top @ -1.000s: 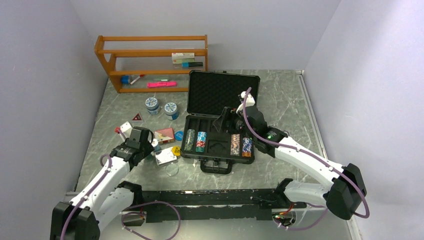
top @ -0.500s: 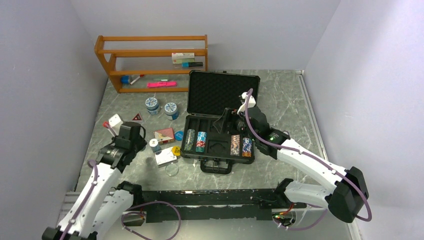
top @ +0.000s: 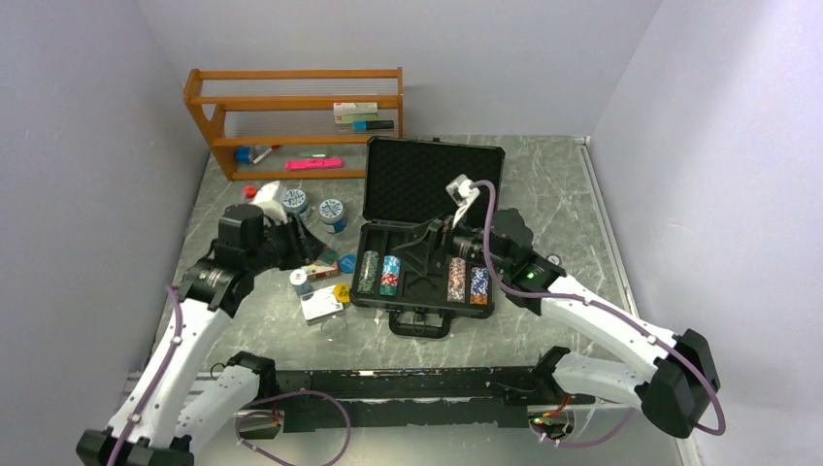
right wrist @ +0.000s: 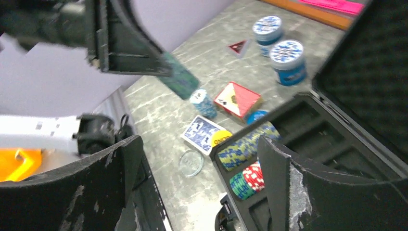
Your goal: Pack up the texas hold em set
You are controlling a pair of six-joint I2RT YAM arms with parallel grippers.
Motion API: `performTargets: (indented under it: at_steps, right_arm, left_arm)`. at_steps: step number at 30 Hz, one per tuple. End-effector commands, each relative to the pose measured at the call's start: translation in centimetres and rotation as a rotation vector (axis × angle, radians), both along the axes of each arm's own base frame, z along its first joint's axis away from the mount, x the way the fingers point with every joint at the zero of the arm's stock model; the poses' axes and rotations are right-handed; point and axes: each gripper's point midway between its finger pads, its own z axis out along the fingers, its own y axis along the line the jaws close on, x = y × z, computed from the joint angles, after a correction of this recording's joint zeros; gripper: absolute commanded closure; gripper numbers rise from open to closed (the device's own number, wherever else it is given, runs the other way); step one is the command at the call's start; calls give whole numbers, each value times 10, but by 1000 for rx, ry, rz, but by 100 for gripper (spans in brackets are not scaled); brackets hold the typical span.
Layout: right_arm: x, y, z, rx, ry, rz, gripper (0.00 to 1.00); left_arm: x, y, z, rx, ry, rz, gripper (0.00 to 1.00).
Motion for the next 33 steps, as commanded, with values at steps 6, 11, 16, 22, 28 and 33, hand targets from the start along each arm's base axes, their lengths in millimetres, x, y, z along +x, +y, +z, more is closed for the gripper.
performTargets:
  at_steps: [6,11,16,22,28,33]
  right_arm:
    - [-46,62,59,16,-433,437,0]
    - [-40,81,48,-102,-536,506,0]
    - [-46,83,44,-154,-551,591,0]
    - [-39,81,41,-184,-532,546,6]
    - [-35,86,24,-225,-479,569,24]
    - [-32,88,24,-221,-464,555,38]
  left_arm:
    - [-39,-99,106,-332,-424,-747,95]
    - [-41,-101,104,-343,-297,-773,95]
    - [-41,-104,99,-395,-174,-750,95]
    - [-42,-107,107,-429,-147,-762,95]
    - [-42,-106,103,-420,-145,-759,95]
    - [-46,-107,103,-422,-146,-784,95]
